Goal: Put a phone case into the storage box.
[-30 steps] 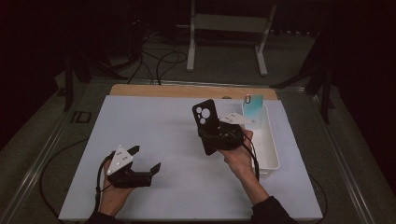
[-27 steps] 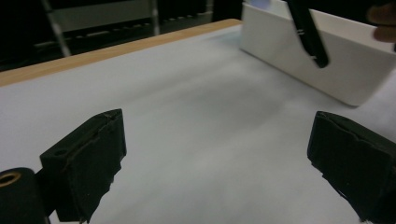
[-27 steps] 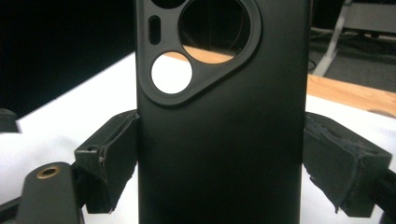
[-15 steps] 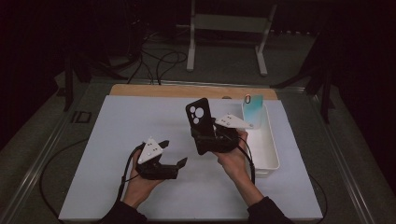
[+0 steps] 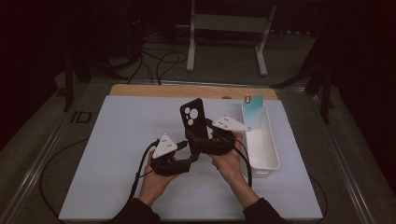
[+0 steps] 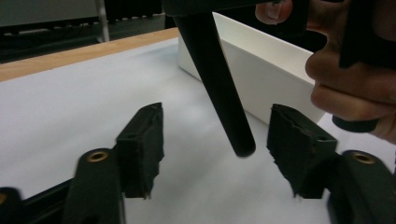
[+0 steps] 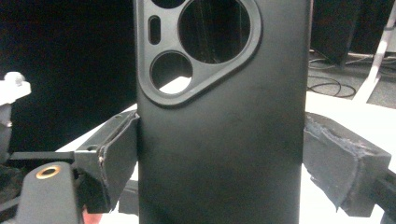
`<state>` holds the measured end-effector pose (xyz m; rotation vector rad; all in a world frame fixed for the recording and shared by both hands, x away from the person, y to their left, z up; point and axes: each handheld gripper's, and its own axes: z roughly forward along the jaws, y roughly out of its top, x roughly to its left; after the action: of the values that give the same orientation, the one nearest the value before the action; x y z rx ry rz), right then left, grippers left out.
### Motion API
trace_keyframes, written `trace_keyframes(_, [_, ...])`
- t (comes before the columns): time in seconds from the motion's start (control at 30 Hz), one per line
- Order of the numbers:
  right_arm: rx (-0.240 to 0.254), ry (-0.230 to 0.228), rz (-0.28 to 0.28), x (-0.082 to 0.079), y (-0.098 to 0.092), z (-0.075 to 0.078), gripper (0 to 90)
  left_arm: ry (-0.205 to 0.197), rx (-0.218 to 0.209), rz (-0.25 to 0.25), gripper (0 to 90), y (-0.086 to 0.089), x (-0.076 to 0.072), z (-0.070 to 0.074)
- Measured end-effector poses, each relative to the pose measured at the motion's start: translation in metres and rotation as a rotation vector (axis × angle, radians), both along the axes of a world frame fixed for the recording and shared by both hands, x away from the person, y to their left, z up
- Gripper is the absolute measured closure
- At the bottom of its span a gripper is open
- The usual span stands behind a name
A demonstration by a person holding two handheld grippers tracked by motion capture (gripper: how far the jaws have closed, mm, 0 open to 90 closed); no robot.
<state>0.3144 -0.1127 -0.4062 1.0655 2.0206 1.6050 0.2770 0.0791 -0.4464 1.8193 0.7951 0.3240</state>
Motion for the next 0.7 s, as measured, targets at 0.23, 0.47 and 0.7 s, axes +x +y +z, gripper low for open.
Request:
trace_keyframes(0.23, [0.016, -0.001, 0.006, -0.0012, -0.0005, 0.0006, 15.6, -0.001, -0.004, 0.002, 46.7, -0.0049, 0.0023, 0.0005])
trace_keyframes(0.47, [0.031, -0.001, 0.015, -0.0024, -0.0013, 0.0004, 15.6, -0.007, -0.017, 0.001, 57.8, -0.0084, 0.0028, -0.0006])
trace_keyframes(0.7, [0.041, 0.0, 0.038, -0.0032, -0.0039, 0.0016, 15.3, -0.017, -0.029, 0.001, 75.4, -0.0068, 0.0033, 0.0])
